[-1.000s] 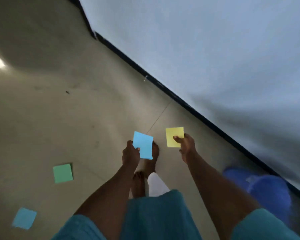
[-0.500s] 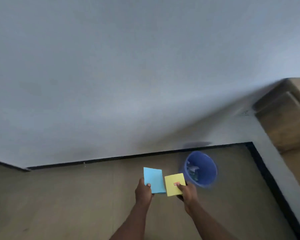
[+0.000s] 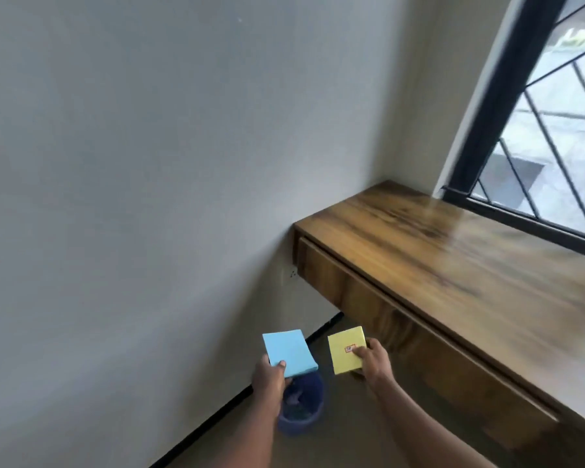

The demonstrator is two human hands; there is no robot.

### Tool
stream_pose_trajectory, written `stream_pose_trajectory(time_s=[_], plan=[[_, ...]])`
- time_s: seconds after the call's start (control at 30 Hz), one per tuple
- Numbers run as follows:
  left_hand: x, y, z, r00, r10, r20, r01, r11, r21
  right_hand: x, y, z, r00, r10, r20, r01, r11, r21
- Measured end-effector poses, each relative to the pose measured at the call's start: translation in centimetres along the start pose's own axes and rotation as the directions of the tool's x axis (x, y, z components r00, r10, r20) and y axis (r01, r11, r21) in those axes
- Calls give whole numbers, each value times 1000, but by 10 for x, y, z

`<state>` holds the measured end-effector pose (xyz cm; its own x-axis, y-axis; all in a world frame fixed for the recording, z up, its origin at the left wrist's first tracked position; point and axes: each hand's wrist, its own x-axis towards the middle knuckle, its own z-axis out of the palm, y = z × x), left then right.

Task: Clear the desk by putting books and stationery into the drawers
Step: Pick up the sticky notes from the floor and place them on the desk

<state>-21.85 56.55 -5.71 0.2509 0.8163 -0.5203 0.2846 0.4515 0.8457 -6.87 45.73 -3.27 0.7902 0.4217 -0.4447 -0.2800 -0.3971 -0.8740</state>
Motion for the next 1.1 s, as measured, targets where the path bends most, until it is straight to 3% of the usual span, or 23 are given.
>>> stream_pose_trajectory(time_s=[0.23,0.4,0.53,0.87,1.0,1.1], plan=[[17,120,110,964,193,182,-208,976,70,53,-82,-79,970,-77,-230,114,982,149],[41,176,174,941,194,276,-220,973,65,104,-111,-110,941,-16,-338,84,979,187],[70,202,211,933,158,324,-218,963,159,137,-127,-121,927,65,-368,37,965,261],[118,214,269,904,181,386,-348,836,424,182,-139,-120,863,119,-491,-115,993,39],[125,216,284,896,251,367,-426,721,546,197,-137,-121,860,120,-496,-140,990,-3],[125,217,291,875,309,373,-482,626,613,191,-146,-122,851,70,-520,-166,976,-140]])
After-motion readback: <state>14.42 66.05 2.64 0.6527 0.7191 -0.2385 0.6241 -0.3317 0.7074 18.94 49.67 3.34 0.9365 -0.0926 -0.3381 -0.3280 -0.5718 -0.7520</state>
